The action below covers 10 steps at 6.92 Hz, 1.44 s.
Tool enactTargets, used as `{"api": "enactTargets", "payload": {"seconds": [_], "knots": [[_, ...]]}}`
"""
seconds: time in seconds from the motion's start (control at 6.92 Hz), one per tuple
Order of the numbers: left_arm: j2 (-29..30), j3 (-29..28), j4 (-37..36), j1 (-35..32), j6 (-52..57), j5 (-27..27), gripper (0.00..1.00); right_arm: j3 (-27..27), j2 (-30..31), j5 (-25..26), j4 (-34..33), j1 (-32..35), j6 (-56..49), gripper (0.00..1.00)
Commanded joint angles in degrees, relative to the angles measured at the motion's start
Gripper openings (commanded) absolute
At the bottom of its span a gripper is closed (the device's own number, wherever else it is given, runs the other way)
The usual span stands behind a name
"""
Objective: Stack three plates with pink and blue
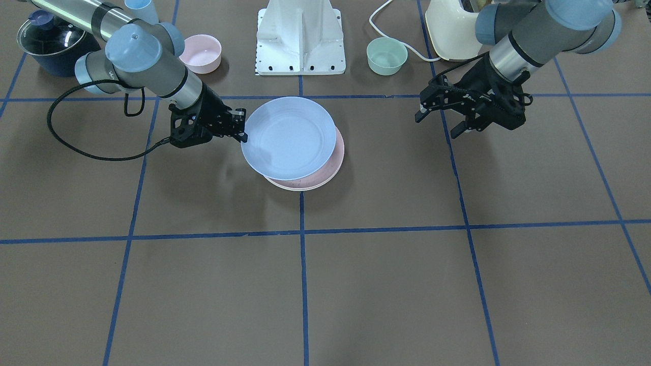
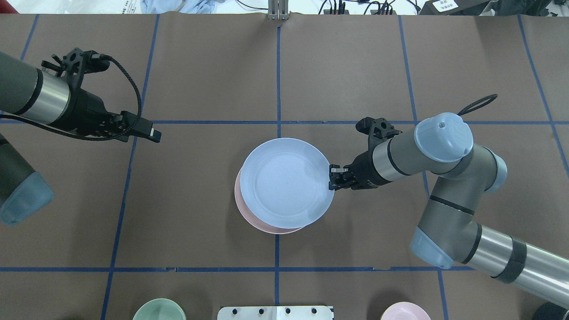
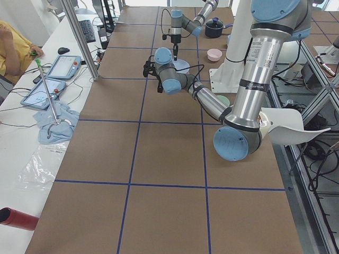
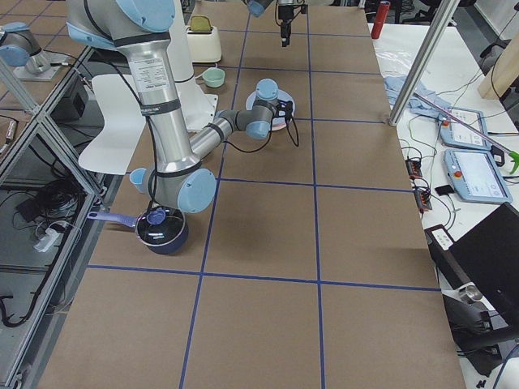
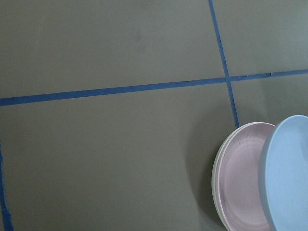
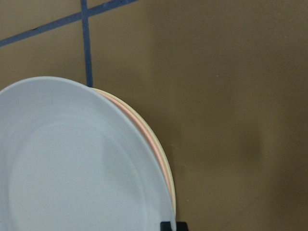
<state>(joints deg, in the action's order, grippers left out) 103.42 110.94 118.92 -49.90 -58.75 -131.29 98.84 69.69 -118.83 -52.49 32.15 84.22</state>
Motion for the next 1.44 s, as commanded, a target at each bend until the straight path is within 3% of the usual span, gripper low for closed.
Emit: {"api": "enactTargets", "payload": {"seconds": [0.0,0.29,0.58,0.72,1.01,1.3], "knots": [[-0.1,0.0,0.0,0.1,-0.4,0.1,1.00,-5.3,-4.5,2.9,0.0,-0.4,5.9,0.99],[0.0,0.1,0.0,0.2,-0.6,0.1,1.00,-3.4,-4.2,2.6,0.0,0.9,5.3,1.00],[-1.2,-0.1,0.1,-1.1,1.4,0.1,1.00,-2.0,-0.3,-2.5,-0.1,8.6,4.8,1.00],[-3.6,-0.4,0.0,-3.3,8.0,0.1,1.00,-2.1,2.4,-4.4,-0.2,12.8,0.9,1.00],[-8.8,-2.3,0.0,-9.2,21.9,0.1,1.00,-2.0,11.9,-6.4,-0.1,19.6,-15.9,1.00],[-11.0,-8.1,-0.1,-17.0,37.7,0.0,1.00,-4.7,20.7,-14.5,-0.6,34.0,-38.8,1.00]]}}
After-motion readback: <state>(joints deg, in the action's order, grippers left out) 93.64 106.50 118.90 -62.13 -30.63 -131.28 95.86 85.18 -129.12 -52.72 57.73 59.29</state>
